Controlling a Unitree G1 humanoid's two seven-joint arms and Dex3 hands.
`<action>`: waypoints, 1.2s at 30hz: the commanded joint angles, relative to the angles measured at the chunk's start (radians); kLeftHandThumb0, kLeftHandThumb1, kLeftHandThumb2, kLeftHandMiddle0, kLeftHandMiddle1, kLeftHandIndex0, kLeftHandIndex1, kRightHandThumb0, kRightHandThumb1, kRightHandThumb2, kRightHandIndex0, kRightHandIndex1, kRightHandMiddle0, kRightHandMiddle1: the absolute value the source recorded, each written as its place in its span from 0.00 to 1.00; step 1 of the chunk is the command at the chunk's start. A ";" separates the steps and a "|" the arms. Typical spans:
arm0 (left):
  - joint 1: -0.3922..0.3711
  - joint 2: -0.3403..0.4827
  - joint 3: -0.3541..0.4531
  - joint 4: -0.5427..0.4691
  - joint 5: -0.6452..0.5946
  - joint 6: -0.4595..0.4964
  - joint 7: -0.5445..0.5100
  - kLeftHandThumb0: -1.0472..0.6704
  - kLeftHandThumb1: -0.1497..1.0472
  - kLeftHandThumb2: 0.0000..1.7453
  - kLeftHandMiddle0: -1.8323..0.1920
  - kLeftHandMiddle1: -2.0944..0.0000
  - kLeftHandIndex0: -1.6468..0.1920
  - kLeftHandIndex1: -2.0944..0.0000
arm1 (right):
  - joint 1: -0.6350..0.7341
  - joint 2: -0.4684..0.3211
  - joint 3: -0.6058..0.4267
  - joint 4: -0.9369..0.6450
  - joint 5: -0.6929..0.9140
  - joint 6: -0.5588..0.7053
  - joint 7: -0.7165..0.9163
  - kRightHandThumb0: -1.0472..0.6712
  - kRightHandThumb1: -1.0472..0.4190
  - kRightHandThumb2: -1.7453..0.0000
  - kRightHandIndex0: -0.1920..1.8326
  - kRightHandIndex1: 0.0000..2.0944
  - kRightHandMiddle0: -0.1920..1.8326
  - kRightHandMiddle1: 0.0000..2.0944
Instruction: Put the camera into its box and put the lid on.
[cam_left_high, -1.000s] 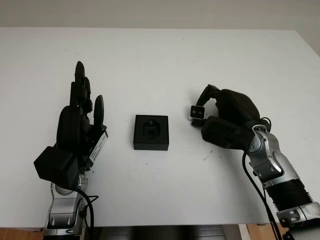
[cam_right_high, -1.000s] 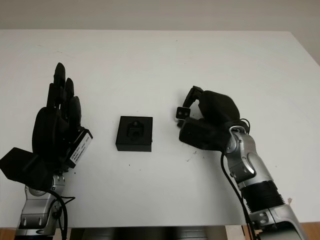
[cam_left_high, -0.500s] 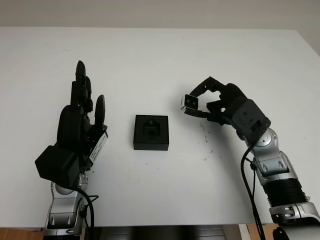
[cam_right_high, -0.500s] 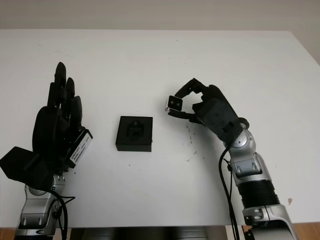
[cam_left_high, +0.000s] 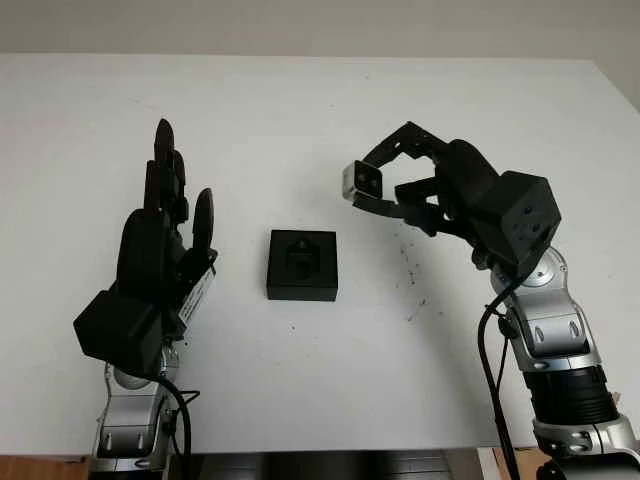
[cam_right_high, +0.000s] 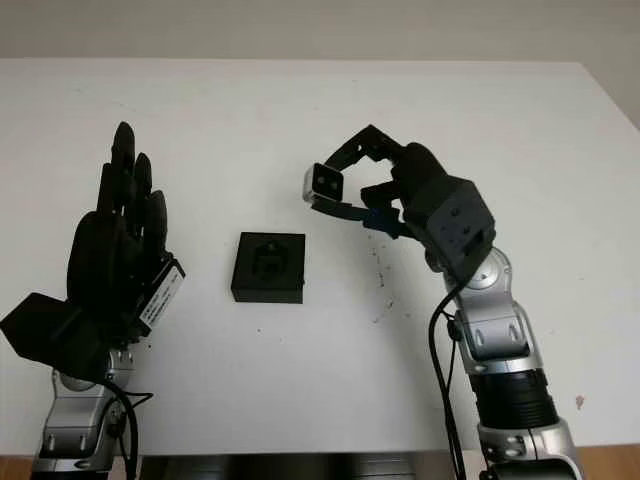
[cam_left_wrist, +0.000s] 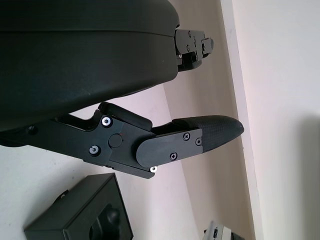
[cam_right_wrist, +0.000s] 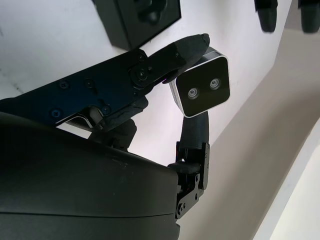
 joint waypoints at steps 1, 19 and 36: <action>-0.005 -0.003 -0.004 -0.016 0.003 0.005 0.005 0.20 1.00 0.35 0.95 0.97 0.94 0.97 | 0.009 0.009 0.010 -0.029 -0.004 0.007 0.003 0.37 0.06 0.97 0.73 1.00 0.28 0.83; 0.003 -0.010 -0.007 -0.011 -0.002 0.009 0.014 0.19 1.00 0.34 0.94 0.97 0.93 0.97 | 0.048 0.025 0.092 0.017 -0.182 -0.151 -0.080 0.33 0.05 0.97 0.14 0.29 0.26 0.80; 0.000 -0.009 -0.012 0.005 0.005 -0.004 0.014 0.19 1.00 0.32 0.94 0.97 0.93 0.97 | 0.127 0.081 0.106 -0.028 -0.155 -0.136 -0.058 0.34 0.02 0.97 0.16 0.06 0.22 0.92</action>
